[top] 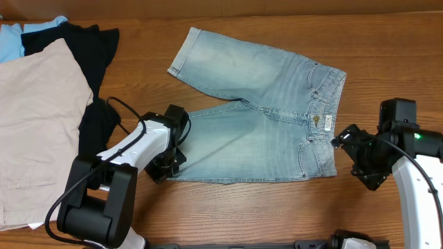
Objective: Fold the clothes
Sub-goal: 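Grasp the lower leg hem with left gripper, waist corner with right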
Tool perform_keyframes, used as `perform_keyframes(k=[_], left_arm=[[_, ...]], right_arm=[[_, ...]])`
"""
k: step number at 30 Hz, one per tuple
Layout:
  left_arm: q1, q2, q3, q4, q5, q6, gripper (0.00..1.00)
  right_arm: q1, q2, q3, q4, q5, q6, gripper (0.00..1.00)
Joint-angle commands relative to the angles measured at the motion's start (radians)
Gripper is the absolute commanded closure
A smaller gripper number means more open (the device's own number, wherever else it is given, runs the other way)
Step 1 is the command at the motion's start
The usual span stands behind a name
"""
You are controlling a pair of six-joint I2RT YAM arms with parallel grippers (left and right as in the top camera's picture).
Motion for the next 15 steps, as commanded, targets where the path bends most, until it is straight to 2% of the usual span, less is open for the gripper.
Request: perform_keyframes(k=[1,10,15], left_arm=[[0.031,0.018,0.047,-0.017,-0.119,0.04,0.96],[0.042,0.018,0.116,0.005,-0.141,0.04,0.96],[0.042,0.018,0.115,0.01,-0.139,0.04,0.96]], right_arm=[[0.005,0.035,-0.027,0.006,0.017,0.023,0.0],[0.018,0.046,-0.228,0.101,-0.066,0.077,0.01],[0.086,0.046,-0.344,0.246,-0.114,0.15,0.21]])
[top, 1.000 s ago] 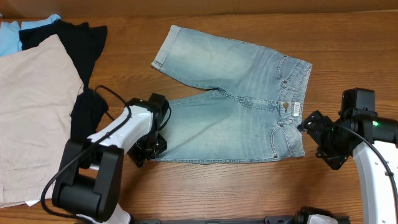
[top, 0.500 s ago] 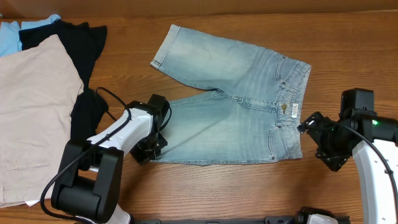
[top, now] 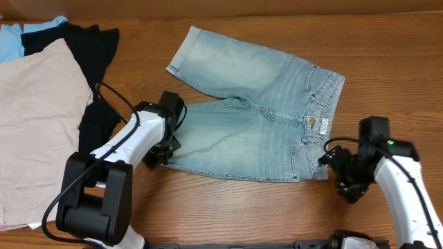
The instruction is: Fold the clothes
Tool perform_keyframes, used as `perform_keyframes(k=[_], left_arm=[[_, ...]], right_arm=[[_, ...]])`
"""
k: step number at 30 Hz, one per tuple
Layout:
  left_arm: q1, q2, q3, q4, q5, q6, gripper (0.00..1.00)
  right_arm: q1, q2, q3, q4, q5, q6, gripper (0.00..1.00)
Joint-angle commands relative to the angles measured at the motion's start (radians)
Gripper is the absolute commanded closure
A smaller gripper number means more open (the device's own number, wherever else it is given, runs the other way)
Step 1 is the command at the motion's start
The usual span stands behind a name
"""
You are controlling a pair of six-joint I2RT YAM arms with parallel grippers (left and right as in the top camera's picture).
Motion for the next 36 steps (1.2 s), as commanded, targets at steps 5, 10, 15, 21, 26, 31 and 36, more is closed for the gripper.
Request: perform_keyframes(k=[5,10,15,21,26,31,36], left_arm=[[0.005,0.01,0.016,-0.007,-0.04,0.018,0.95],[0.005,0.01,0.016,-0.002,-0.04,0.018,0.96],[0.005,0.01,0.016,0.003,-0.04,0.019,0.96],[0.006,0.01,0.016,0.001,-0.082,0.022,0.96],[0.006,0.01,0.016,0.003,-0.093,0.022,0.96],[0.006,0.01,0.016,0.013,-0.095,0.022,0.96],[0.006,0.01,0.016,0.013,-0.095,0.022,0.95]], right_arm=[[0.131,-0.002,-0.145,0.184,-0.039,0.161,0.38],[0.195,-0.002,-0.178,0.245,0.057,0.243,0.38],[0.228,0.0,-0.185,0.302,0.159,0.286,0.37],[0.233,0.002,-0.185,0.356,0.227,0.288,0.48],[0.233,0.002,-0.188,0.359,0.23,0.288,0.61],[0.233,0.002,-0.228,0.407,0.203,0.289,0.6],[0.233,0.002,-0.265,0.439,0.166,0.289,0.56]])
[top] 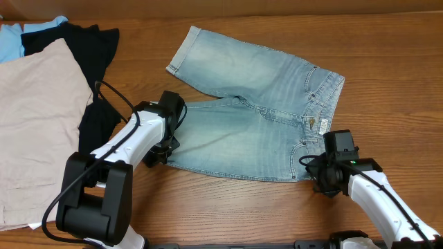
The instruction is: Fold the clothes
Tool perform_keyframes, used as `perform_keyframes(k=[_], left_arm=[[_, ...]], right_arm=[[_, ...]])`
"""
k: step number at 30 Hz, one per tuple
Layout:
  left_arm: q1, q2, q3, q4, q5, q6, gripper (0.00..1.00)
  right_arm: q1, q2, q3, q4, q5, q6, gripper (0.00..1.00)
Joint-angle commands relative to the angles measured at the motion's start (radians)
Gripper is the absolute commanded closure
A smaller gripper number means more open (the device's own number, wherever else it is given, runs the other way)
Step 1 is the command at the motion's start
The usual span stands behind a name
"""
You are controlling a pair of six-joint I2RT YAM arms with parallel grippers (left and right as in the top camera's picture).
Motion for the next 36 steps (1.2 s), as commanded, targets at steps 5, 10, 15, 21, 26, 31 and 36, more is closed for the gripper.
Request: perform_keyframes(k=[5,10,15,21,26,31,36], left_arm=[[0.014,0.01,0.031,0.003,-0.051,0.019,0.96],[0.056,0.01,0.118,-0.044,-0.055,0.048,0.96],[0.105,0.01,0.287,-0.149,-0.079,0.088,0.96],[0.116,0.009,0.548,-0.283,-0.137,0.182,0.96],[0.116,0.009,0.735,-0.385,-0.159,0.241,0.96],[0.116,0.009,0.829,-0.475,-0.159,0.256,0.96],[0.113,0.008,0.831,-0.52,-0.158,0.256,0.96]], right_arm=[[0.005,0.006,-0.05,0.004,-0.019,0.008,0.64],[0.002,0.004,-0.031,0.002,-0.027,-0.009,0.96],[-0.011,-0.01,0.086,-0.101,-0.02,-0.062,0.96],[-0.066,-0.05,0.332,-0.309,-0.024,-0.201,0.96],[-0.11,-0.076,0.572,-0.518,-0.024,-0.296,0.96],[-0.114,-0.127,0.713,-0.713,-0.047,-0.315,0.96],[-0.114,-0.169,0.694,-0.818,-0.081,-0.314,0.96]])
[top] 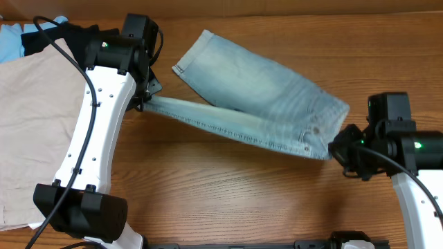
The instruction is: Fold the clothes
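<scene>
Light blue denim shorts (263,90) lie across the middle of the wooden table, the near leg lifted and doubled toward the far leg. My left gripper (143,99) is shut on the near leg's hem at the left, raised off the table. My right gripper (337,147) is shut on the waistband corner at the right. The far leg's cuff (194,52) still rests flat near the back.
A pile of other clothes sits at the left: a beige garment (31,131), a black one (76,38) and a light blue one (10,41). Bare wood table (228,200) runs along the front.
Both grippers have risen and moved toward the back with the shorts' near edge; the near leg is now lifted and folding over the far leg.
At first the shorts lay flat, my left gripper at the near leg's hem and my right one off to the right. The right gripper then came in to the waistband corner. Now both hold the near edge lifted toward the back.
</scene>
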Tool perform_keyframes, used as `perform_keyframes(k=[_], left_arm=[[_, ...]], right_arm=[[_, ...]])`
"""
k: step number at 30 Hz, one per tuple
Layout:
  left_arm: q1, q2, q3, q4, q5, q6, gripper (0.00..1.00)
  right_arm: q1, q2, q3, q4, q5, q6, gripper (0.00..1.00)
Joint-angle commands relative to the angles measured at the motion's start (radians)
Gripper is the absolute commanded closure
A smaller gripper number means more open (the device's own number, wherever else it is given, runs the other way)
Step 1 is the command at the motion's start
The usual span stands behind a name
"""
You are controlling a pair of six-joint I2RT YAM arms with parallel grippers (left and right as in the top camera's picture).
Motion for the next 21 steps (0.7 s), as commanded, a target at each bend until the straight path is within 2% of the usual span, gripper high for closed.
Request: perform_keyframes(k=[1,5,9,16,21], left_arm=[[0.021,0.002,0.029,-0.021,-0.137,0.022,0.96],[-0.003,0.002,0.029,-0.021,-0.136,0.022,0.96],[-0.047,0.003,0.024,0.05,-0.136,0.022,0.96],[-0.114,0.02,-0.016,0.275,-0.138,0.022,0.96],[-0.109,0.114,-0.048,0.452,-0.144,0.021,0.96]], right_arm=[[-0.026,-0.044,-0.004,-0.053,0.069,-0.021,0.96],[-0.026,-0.075,-0.033,-0.083,0.071,-0.002,0.96],[-0.026,-0.085,-0.092,-0.063,0.082,0.025,0.96],[-0.027,-0.085,-0.263,0.065,0.083,0.063,0.96],[-0.027,-0.084,-0.331,0.222,0.13,0.107,0.96]])
